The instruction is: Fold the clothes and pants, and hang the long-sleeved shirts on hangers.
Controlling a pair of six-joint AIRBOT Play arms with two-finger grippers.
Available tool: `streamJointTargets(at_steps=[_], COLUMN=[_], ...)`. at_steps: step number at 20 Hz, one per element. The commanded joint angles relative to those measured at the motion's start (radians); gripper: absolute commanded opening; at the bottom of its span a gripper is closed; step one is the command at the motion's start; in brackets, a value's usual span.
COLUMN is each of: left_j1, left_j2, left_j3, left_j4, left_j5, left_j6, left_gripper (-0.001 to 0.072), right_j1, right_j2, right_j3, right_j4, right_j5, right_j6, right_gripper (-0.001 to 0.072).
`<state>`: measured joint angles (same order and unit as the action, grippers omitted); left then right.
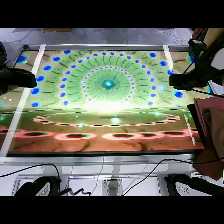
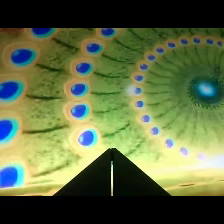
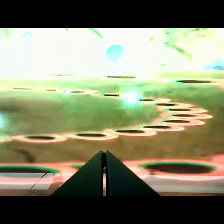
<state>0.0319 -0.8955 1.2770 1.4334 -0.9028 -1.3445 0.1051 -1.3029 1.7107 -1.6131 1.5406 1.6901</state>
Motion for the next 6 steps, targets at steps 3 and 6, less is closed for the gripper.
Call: streamJointTargets(at_steps=[3, 6], left_j1=[0.001, 0.001], left_j2=[0.001, 0.001], left_j3=[0.000, 0.000], left_j4=[0.006, 0.006], left_j5=[0.000, 0.000], left_j6=[-0.003, -0.003], left_gripper=[0.0018, 0.0018], right_j1=[0.066, 0.066], right_j2=[-0.001, -0.001], right_j3=[0.000, 0.000], right_j4=[-0.105, -0.089], right_j5=[-0.042, -0.042], right_j6=[0.063, 0.063], right_gripper=[0.0037, 0.0037])
